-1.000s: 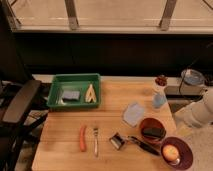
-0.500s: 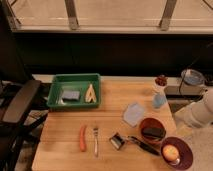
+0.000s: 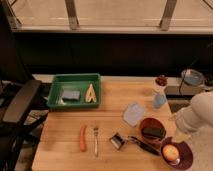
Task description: Place apple in tray
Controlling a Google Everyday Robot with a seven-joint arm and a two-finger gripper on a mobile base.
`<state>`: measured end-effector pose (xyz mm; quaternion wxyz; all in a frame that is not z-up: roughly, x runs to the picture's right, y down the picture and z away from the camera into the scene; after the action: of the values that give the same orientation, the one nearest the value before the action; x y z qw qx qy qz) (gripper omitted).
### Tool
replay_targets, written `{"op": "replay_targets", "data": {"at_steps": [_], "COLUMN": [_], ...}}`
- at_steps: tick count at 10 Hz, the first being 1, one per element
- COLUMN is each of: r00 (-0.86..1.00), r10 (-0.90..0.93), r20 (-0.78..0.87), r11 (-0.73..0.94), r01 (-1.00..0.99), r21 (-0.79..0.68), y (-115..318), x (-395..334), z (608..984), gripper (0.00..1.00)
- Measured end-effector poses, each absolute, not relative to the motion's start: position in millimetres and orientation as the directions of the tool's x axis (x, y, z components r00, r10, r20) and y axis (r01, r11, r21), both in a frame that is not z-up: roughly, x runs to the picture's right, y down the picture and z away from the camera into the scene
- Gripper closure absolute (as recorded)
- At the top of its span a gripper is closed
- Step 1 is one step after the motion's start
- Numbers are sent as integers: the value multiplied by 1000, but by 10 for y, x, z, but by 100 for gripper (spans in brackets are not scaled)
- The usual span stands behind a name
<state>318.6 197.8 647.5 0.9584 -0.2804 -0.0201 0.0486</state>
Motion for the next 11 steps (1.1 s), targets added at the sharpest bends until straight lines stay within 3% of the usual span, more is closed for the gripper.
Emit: {"op": "replay_targets", "data": {"at_steps": [11], "r00": [984], "r10": [161], "r20": [-72], "r11": [792], "r01": [-172], "r21": [-586], "y": [2804], "x": [3519], "z": [6749], "gripper": [38]}}
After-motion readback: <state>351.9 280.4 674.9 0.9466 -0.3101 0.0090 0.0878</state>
